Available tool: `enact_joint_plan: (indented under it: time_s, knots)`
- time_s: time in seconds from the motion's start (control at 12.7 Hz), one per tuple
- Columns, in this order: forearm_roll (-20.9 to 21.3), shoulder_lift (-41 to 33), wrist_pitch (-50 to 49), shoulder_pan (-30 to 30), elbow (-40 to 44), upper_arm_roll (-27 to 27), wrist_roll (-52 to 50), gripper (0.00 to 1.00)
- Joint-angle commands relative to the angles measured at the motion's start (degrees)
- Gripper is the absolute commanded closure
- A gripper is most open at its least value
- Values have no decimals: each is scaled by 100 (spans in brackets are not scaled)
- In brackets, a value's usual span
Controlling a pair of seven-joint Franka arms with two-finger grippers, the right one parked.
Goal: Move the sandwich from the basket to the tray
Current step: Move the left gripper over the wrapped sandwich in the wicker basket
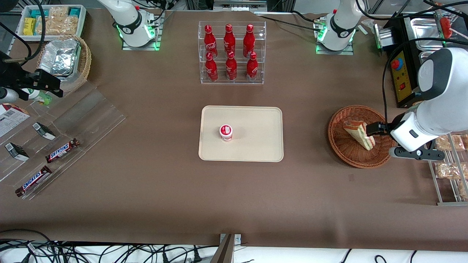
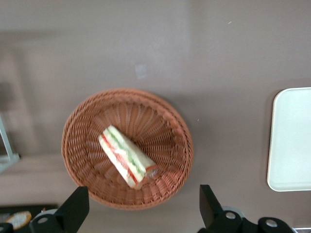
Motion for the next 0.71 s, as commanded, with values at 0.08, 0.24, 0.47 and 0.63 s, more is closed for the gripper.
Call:
enact_joint_plan:
  time_s: [0.08, 0.24, 0.47, 0.63]
  knots:
    - [-63, 125, -198, 112, 66, 34, -1165, 0]
    - [-55, 249, -154, 112, 48, 43, -1744, 0]
    - [242, 162, 397, 103, -539, 25, -2560, 0]
    - [621, 4, 915, 112, -1152, -18, -2986, 0]
